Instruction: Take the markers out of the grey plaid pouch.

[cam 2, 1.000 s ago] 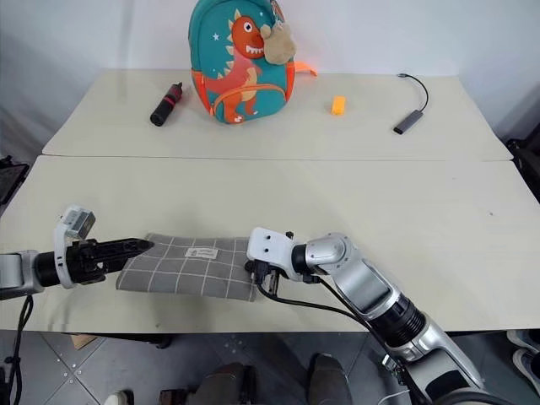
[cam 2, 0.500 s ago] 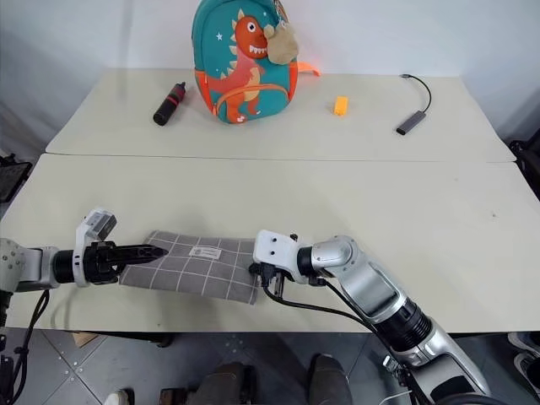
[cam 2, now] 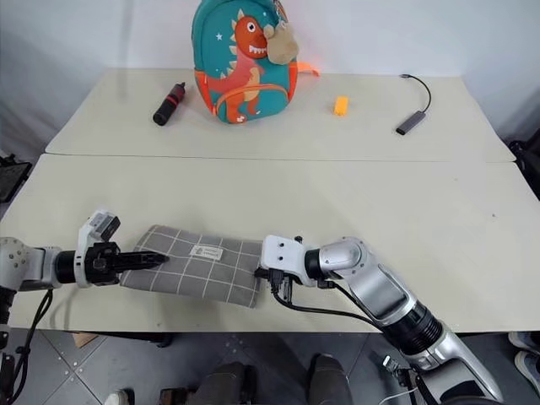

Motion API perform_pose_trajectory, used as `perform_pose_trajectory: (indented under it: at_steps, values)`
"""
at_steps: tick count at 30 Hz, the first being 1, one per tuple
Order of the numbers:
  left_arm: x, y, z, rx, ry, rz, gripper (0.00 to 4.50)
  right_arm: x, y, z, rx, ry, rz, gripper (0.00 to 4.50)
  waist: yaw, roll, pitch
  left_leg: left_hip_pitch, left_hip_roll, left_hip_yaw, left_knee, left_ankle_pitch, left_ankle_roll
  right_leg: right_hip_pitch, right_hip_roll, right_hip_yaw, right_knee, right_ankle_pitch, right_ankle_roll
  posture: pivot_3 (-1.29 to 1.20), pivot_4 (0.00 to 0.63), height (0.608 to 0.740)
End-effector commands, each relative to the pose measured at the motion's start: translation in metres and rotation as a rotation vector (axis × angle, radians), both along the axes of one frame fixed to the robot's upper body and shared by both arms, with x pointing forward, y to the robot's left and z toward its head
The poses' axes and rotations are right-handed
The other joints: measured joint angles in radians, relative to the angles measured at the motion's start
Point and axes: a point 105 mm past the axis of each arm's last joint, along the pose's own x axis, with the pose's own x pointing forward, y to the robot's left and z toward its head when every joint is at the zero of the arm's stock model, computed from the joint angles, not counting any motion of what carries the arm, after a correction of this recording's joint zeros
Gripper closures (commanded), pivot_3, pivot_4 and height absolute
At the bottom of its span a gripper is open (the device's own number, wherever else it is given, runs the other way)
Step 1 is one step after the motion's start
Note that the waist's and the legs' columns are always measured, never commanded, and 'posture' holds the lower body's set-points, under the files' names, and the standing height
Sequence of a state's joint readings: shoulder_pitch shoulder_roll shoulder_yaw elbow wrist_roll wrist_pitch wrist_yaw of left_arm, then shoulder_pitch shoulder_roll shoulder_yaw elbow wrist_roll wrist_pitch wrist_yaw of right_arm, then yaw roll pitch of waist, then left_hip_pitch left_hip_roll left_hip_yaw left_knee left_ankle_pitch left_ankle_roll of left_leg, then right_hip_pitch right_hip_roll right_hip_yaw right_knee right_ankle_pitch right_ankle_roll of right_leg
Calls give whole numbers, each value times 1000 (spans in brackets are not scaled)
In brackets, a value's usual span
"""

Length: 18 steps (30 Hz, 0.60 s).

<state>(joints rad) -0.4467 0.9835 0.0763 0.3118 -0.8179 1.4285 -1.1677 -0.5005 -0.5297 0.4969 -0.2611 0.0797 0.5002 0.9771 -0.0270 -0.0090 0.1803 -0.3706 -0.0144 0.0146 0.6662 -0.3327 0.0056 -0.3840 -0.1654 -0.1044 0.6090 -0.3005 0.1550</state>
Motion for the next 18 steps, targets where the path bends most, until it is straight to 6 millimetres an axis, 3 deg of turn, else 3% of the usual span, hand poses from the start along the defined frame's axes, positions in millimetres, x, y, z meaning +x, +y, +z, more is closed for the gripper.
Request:
perform_pose_trajectory:
  at_steps: [1, 4, 8, 11, 14, 16, 18]
  values:
    - [-12, -9, 5, -19, -35, -68, 4493, -2, -4, 2, 28, -9, 2, 4500, 0, 0, 0, 0, 0, 0, 0, 0, 0, 0, 0, 0, 0, 0, 0, 0, 150, 740]
    - [-22, -20, 8, -72, -135, -114, 4493, -13, -6, 20, 157, -13, 55, 4500, 0, 0, 0, 0, 0, 0, 0, 0, 0, 0, 0, 0, 0, 0, 0, 0, 150, 740]
    - [-20, -26, 17, -113, -306, -72, 4493, -26, -25, 40, 268, 71, 53, 4500, 9, 0, 0, -2, 5, -1, 1, 0, 0, 1, 0, -1, -2, 0, 0, 0, 150, 740]
    - [-16, -33, 27, -126, -520, -38, 4500, -34, -53, 56, 335, 167, 5, 3948, 19, 0, 0, 0, 6, -1, 2, 0, 0, 3, 0, -1, -3, 0, 0, 0, 150, 740]
    - [-12, -40, 31, -86, -708, -18, 4500, -38, -74, 65, 351, 233, -53, 3019, 27, 0, 0, 1, 7, -1, 2, -1, 1, 6, 0, -2, -5, 0, 0, 0, 150, 740]
    - [-10, -46, 34, -59, -842, -14, 4500, -36, -90, 72, 360, 250, -111, 2346, 30, 0, 0, 1, 7, -1, 2, -1, 1, 6, 0, -3, -7, 1, 0, 0, 150, 740]
    - [7, -55, 39, 17, -1069, 43, 4500, -26, -120, 82, 374, 252, -223, 1737, 33, 1, 0, 0, 7, -1, 2, -1, 1, 7, 0, -4, -9, 1, -1, 0, 150, 740]
